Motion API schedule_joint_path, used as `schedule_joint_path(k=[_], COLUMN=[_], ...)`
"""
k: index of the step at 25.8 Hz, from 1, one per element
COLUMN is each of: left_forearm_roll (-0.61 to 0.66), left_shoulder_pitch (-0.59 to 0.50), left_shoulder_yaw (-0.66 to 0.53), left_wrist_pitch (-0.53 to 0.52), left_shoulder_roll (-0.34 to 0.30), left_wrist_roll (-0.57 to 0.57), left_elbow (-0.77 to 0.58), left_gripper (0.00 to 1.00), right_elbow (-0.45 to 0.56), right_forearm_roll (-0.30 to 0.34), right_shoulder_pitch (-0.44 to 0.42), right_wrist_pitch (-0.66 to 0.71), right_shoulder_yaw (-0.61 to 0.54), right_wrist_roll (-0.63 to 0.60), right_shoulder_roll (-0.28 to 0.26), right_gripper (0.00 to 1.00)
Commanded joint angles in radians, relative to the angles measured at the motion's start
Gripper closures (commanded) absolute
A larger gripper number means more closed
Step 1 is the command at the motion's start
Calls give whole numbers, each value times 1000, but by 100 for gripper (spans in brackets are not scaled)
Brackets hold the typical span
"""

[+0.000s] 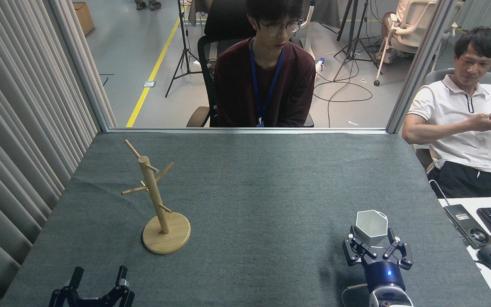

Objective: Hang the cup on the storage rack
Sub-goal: 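Close the right gripper on the cup and lift it, then carry the cup toward the left gripper and tilt it sideways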

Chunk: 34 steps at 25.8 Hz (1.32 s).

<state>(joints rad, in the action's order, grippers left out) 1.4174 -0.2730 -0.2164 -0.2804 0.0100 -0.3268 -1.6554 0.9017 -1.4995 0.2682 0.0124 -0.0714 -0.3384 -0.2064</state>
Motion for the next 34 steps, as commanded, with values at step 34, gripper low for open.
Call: schedule_joint_path(k=[34], left_forearm_roll=[322], left_shoulder_pitch=[106], left_shoulder_yaw=[402], left_wrist_pitch=[29], left_shoulder_roll=[13], left_wrist_roll=[2], left_elbow=[98], left_gripper=[0], right_elbow=[660], right_forearm_roll=[-217], right_shoulder_pitch=[-316], right_wrist_pitch=[-3], right_shoulder_yaw=[320], right_wrist_roll=[-50], right_shoulder_roll=[177], right_gripper=[33])
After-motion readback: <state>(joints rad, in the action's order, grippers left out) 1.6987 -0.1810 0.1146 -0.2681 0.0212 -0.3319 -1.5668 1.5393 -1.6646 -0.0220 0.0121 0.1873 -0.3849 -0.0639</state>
